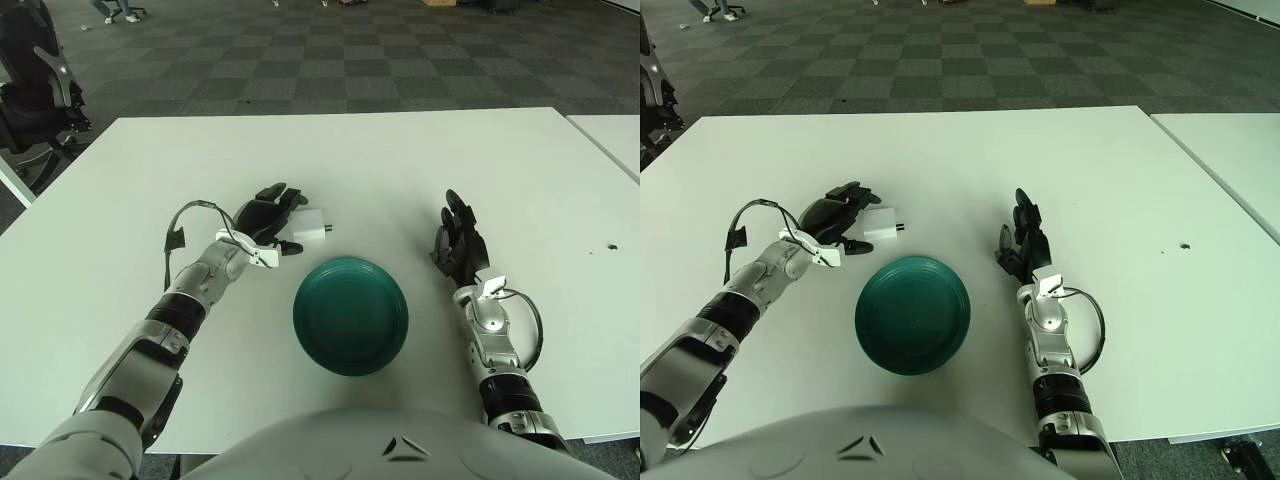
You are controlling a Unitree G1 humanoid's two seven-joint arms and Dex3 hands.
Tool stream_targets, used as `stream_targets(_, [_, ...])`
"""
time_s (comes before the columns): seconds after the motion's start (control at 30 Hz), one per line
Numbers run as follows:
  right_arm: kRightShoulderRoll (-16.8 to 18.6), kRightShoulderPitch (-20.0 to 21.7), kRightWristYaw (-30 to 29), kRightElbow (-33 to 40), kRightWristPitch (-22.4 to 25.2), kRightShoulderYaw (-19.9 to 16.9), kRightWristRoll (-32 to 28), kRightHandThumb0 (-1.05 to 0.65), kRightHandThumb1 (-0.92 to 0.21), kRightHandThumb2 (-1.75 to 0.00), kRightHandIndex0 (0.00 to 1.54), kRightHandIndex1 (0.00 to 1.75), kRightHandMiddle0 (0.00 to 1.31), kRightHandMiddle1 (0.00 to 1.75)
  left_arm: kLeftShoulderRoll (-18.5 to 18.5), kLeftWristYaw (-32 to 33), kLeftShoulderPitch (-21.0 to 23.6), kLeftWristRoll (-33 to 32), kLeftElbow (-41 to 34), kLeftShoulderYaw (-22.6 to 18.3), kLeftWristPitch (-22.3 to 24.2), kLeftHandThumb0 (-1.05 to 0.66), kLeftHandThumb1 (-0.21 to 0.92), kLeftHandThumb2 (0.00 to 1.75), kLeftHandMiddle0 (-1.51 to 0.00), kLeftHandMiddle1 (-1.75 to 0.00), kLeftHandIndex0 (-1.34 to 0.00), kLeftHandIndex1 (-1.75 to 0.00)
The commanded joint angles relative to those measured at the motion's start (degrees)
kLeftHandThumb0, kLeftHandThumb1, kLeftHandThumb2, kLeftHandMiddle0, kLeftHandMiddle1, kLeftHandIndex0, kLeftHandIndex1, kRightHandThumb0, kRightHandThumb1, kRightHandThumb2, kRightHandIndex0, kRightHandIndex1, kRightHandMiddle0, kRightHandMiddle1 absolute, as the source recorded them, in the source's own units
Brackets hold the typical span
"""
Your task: Put the charger into the plate.
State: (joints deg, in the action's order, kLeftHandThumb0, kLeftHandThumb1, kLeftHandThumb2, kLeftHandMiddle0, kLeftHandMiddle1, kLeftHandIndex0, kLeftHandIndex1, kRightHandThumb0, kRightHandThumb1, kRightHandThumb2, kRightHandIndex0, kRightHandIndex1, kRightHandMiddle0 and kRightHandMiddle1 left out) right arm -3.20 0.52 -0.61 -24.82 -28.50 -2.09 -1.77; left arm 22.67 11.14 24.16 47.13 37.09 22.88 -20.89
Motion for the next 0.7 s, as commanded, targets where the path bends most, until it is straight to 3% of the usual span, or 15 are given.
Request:
stream_targets(0.0, [2.4, -13.9, -1.3, -18.2, 3.7, 1.0, 2.2, -0.86, -0.92, -0.79, 0.07, 0.0, 0.0, 0.31, -1.6, 0.9, 4.5, -2.3, 4.0, -0.8, 1.2, -1.05, 0.92, 0.51, -0.14, 0.0, 0.0, -1.04])
stream_targets(0.67, [2.4, -12.4, -2.1, -19.1, 4.4, 1.8, 3.1, -0.84, -0.92, -0.81, 0.07, 0.0, 0.0, 0.27, -5.5, 4.3, 7.3, -1.3, 4.4, -1.0, 9.3, -1.05, 0.92, 0.65, -0.08, 0.0, -0.06, -1.14])
